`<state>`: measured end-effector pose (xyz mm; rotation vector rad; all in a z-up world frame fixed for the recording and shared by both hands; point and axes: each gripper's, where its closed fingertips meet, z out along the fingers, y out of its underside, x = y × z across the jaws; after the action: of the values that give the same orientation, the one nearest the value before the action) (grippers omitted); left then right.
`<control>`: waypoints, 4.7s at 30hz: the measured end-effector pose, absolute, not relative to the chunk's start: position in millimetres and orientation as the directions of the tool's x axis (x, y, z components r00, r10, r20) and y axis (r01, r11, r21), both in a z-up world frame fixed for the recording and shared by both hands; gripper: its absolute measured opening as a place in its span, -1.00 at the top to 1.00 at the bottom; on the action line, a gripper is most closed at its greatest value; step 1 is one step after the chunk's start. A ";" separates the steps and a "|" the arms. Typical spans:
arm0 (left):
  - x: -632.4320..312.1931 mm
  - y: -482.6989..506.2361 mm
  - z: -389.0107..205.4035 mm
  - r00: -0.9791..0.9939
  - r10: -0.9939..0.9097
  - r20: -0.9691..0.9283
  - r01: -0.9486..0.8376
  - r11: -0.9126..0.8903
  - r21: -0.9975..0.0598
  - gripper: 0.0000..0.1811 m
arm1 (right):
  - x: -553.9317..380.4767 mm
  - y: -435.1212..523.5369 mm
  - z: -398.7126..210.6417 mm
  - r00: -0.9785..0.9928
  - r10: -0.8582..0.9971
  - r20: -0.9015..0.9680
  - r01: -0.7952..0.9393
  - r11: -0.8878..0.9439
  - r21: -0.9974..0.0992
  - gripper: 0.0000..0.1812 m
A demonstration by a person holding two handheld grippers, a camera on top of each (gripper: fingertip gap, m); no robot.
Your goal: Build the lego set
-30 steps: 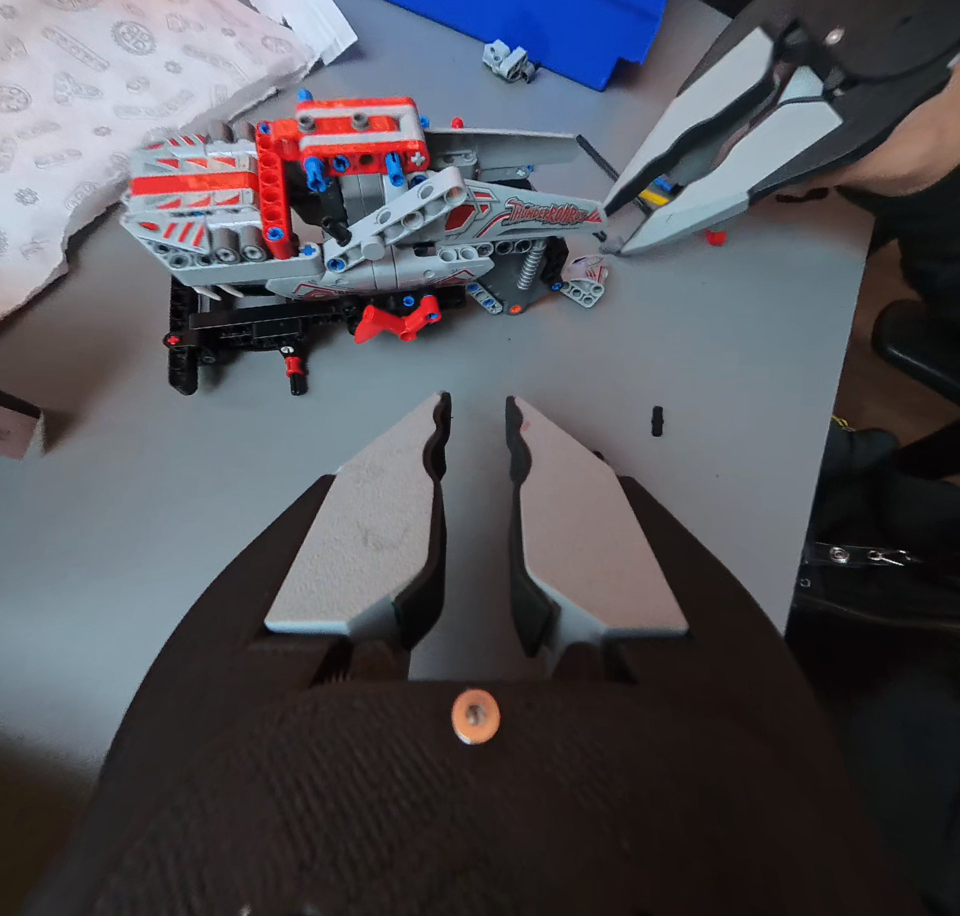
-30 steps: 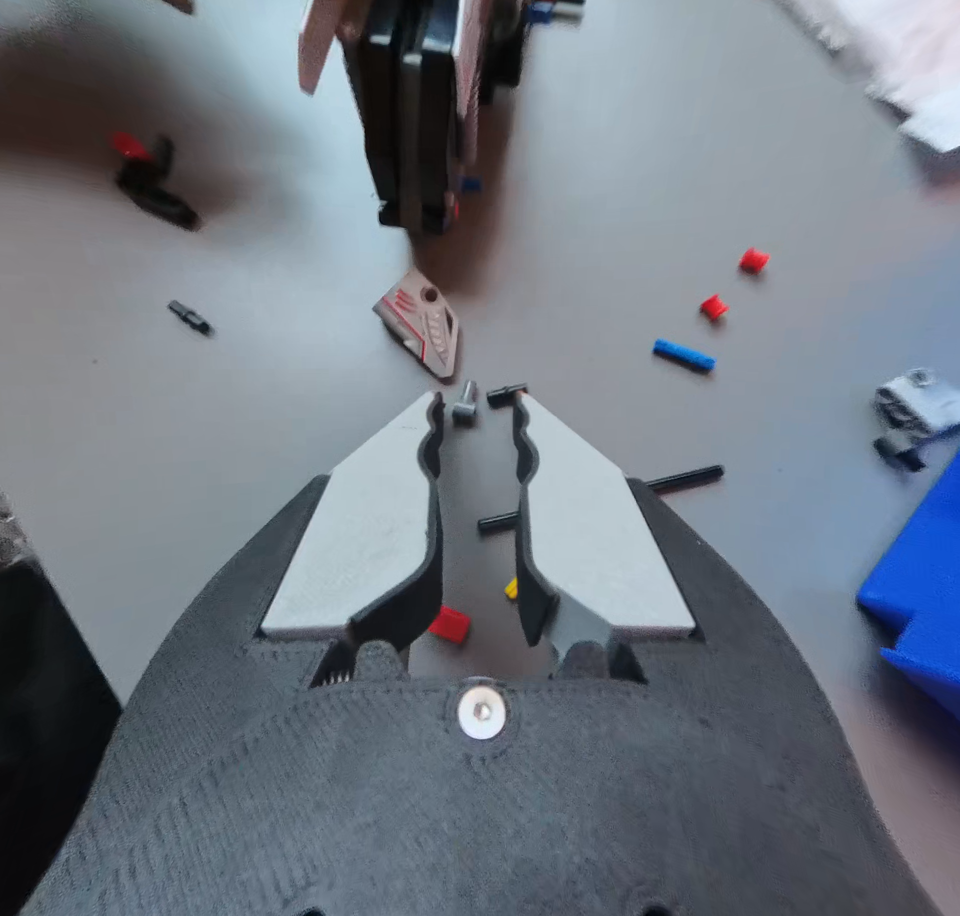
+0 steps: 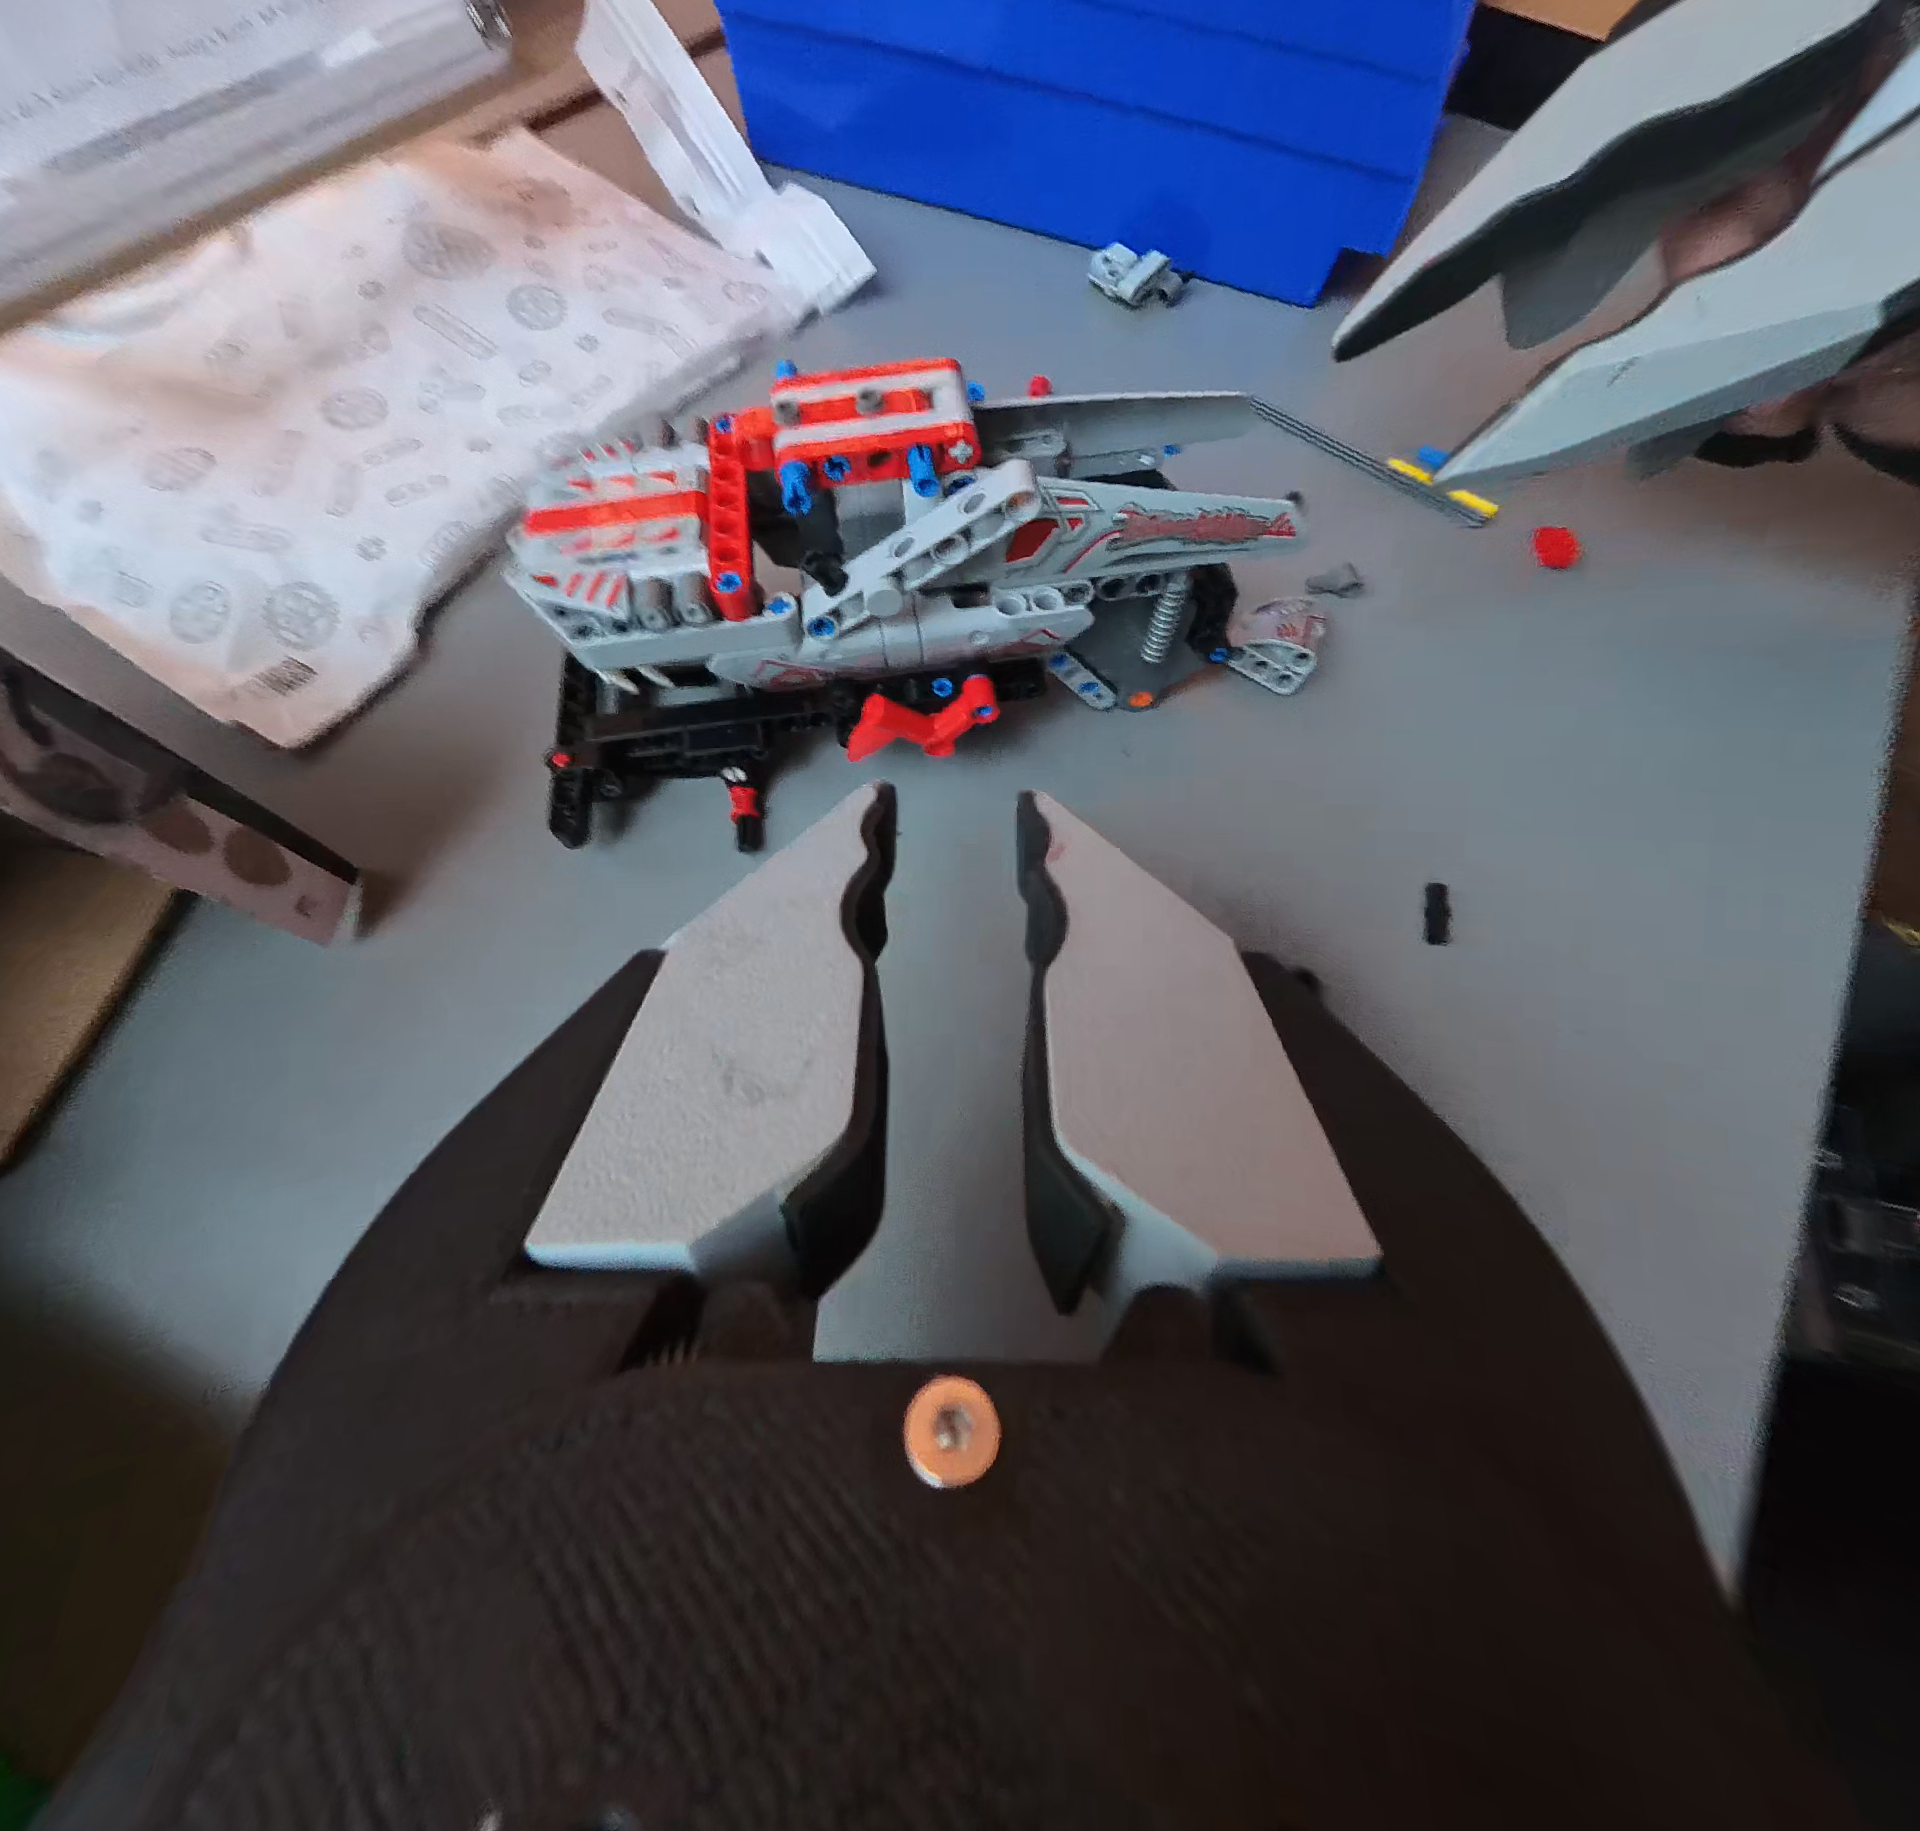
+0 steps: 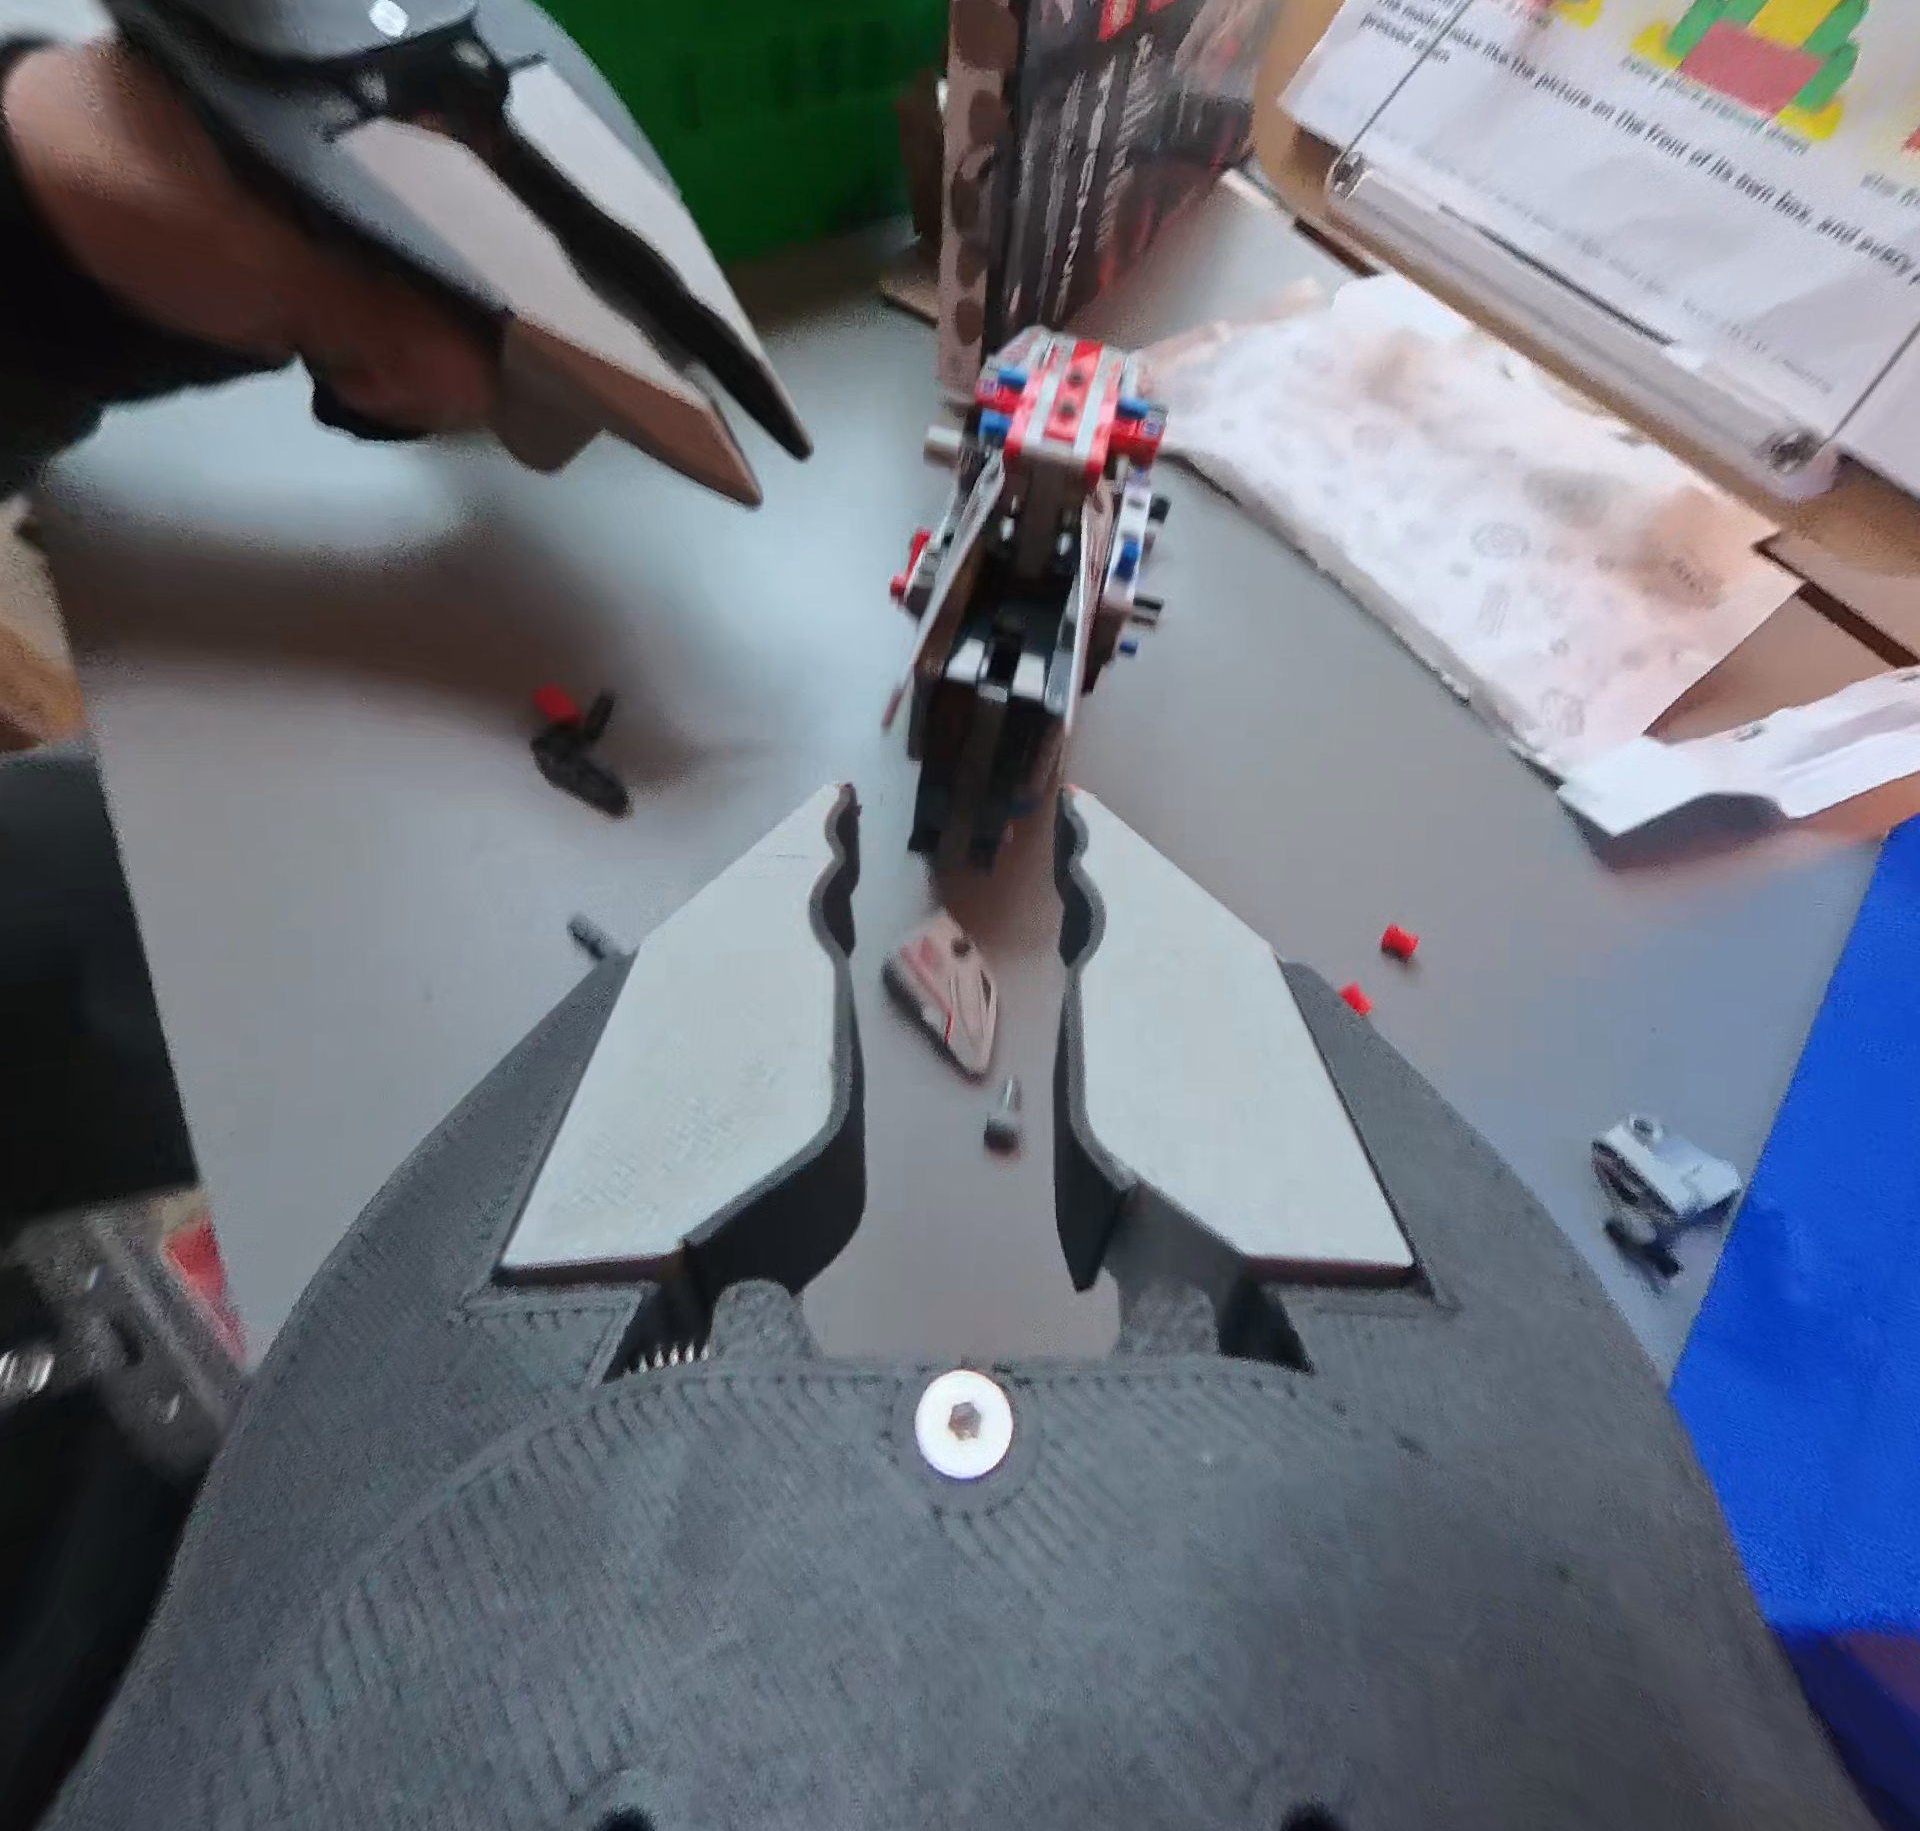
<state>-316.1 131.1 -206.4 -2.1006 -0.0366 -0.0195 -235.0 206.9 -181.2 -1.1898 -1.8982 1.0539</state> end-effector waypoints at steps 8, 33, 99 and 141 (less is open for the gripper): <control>-336.5 152.8 -186.7 0.790 0.138 -0.597 -0.487 -0.451 -0.748 0.85 | -286.8 180.1 -200.5 -0.385 0.888 0.251 0.500 0.429 -0.752 0.68; -341.3 173.9 -194.1 0.705 0.091 -0.704 -0.589 -0.479 -0.651 0.94 | -304.1 179.2 -186.9 -0.439 0.869 0.227 0.476 0.440 -0.761 0.72; -305.8 158.9 -188.4 0.596 0.007 -0.803 -0.764 -0.303 -0.570 0.94 | -308.8 169.7 -188.8 -0.386 0.899 0.208 0.310 0.339 -0.888 0.66; -334.6 156.7 -193.7 0.981 0.057 -0.184 -0.150 -0.372 -0.916 0.93 | -330.0 170.7 -192.5 -0.387 0.893 0.228 0.407 0.387 -0.827 0.67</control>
<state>-334.6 156.7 -193.7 -1.9403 0.0663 0.2183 -330.0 170.7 -192.5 -1.1138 -1.9603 0.9042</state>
